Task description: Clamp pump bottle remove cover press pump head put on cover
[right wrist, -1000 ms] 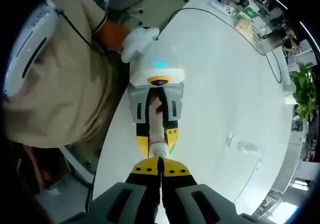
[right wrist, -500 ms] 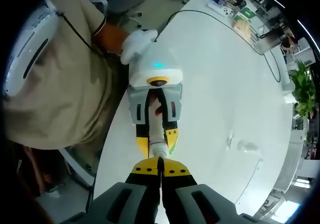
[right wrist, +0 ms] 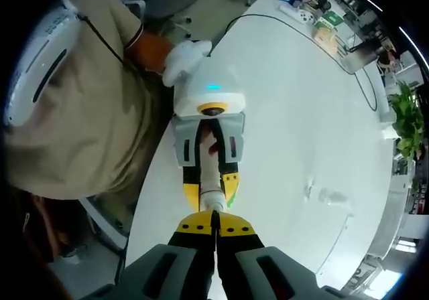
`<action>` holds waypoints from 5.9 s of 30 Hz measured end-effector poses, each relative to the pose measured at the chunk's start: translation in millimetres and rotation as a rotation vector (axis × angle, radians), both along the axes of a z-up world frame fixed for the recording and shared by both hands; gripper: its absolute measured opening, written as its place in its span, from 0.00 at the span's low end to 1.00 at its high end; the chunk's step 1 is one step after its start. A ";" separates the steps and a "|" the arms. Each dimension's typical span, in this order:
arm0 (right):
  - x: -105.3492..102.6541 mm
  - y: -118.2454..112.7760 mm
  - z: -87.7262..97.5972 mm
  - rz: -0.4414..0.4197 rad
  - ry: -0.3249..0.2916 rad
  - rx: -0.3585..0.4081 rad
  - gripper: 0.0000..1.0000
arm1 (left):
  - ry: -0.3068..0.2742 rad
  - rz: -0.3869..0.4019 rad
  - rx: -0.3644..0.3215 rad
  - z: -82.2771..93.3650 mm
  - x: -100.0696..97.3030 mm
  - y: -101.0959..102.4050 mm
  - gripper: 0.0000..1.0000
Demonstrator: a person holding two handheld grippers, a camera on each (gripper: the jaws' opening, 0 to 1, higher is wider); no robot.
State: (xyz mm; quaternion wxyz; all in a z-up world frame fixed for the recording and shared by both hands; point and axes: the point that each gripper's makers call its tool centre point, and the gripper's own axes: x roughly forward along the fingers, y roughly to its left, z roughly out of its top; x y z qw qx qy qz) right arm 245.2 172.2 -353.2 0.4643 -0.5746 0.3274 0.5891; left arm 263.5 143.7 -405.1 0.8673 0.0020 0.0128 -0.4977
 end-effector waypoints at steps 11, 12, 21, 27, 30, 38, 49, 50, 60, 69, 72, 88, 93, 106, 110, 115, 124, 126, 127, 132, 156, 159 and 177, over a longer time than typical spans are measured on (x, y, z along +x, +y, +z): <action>0.0 -0.3 0.0 -0.003 0.002 0.000 0.00 | 0.001 0.000 0.000 -0.2 1.8 1.2 0.13; 0.1 -0.3 0.0 -0.003 0.002 -0.001 0.00 | 0.001 -0.001 -0.001 -0.2 1.9 1.2 0.13; -0.8 -0.6 -1.8 -0.009 0.007 -0.012 0.00 | 0.000 0.000 0.000 -0.3 2.2 1.7 0.13; -0.7 -1.1 -3.6 -0.020 0.022 -0.010 0.00 | 0.000 0.000 0.000 -0.3 2.4 1.7 0.13; -1.1 -0.9 -6.1 -0.019 0.022 -0.014 0.00 | 0.000 0.000 0.000 -0.3 2.5 1.6 0.13; -1.8 -2.4 -6.8 -0.024 0.023 -0.014 0.00 | 0.000 0.000 0.000 -0.2 1.8 0.9 0.13; -4.8 -1.5 -8.3 -0.013 0.020 -0.012 0.00 | 0.000 0.000 0.000 -0.2 2.1 0.9 0.13; -5.3 -1.8 -7.5 -0.012 0.020 -0.012 0.00 | 0.001 0.000 0.000 -0.2 2.2 1.0 0.13; -0.6 -2.8 0.2 -0.012 0.027 0.037 0.00 | 0.001 -0.001 0.000 -0.4 2.4 1.4 0.13; 0.9 -1.1 0.5 -0.004 0.027 0.026 0.00 | 0.001 -0.001 0.000 -0.6 2.2 1.6 0.13; 1.1 -1.1 0.6 -0.009 0.029 0.026 0.00 | 0.001 -0.001 -0.001 -0.7 2.2 1.8 0.13; 0.8 -0.9 0.4 -0.007 0.026 0.023 0.00 | 0.002 0.000 -0.001 -0.7 2.2 1.7 0.13; 0.6 -0.9 0.3 -0.007 0.021 0.019 0.00 | 0.002 0.000 -0.001 -0.9 2.6 1.8 0.13; -0.6 -1.0 -0.1 0.003 0.007 0.004 0.00 | 0.002 -0.001 -0.001 -1.3 3.0 1.9 0.13; -0.9 -0.9 -0.2 0.003 0.008 0.006 0.00 | 0.003 -0.001 -0.001 -1.1 2.4 1.6 0.13; -0.9 -0.5 -2.0 -0.006 0.012 0.007 0.00 | 0.002 -0.001 -0.001 -1.1 2.3 1.6 0.13; -0.5 -0.5 -7.1 -0.015 0.016 -0.007 0.00 | 0.002 -0.001 -0.001 -1.0 2.7 1.6 0.13; -1.1 -0.4 -7.4 -0.011 0.010 -0.014 0.00 | 0.003 -0.001 -0.001 -1.0 2.7 1.6 0.13; -0.8 -0.3 -7.3 -0.009 0.007 -0.016 0.00 | 0.002 -0.001 -0.001 -0.9 2.7 1.7 0.13; -1.8 -0.8 -7.5 -0.009 0.001 -0.017 0.00 | 0.003 -0.001 -0.001 -0.9 2.4 1.4 0.13; -0.2 -0.3 0.6 0.008 0.005 0.022 0.00 | 0.004 -0.002 -0.001 -0.8 3.5 1.9 0.13; -0.1 0.1 0.5 0.010 0.005 0.018 0.00 | 0.003 -0.001 -0.001 -0.7 3.3 1.9 0.13; -0.2 -0.5 0.5 0.004 0.015 0.026 0.00 | 0.003 -0.001 0.000 -1.3 4.0 1.9 0.13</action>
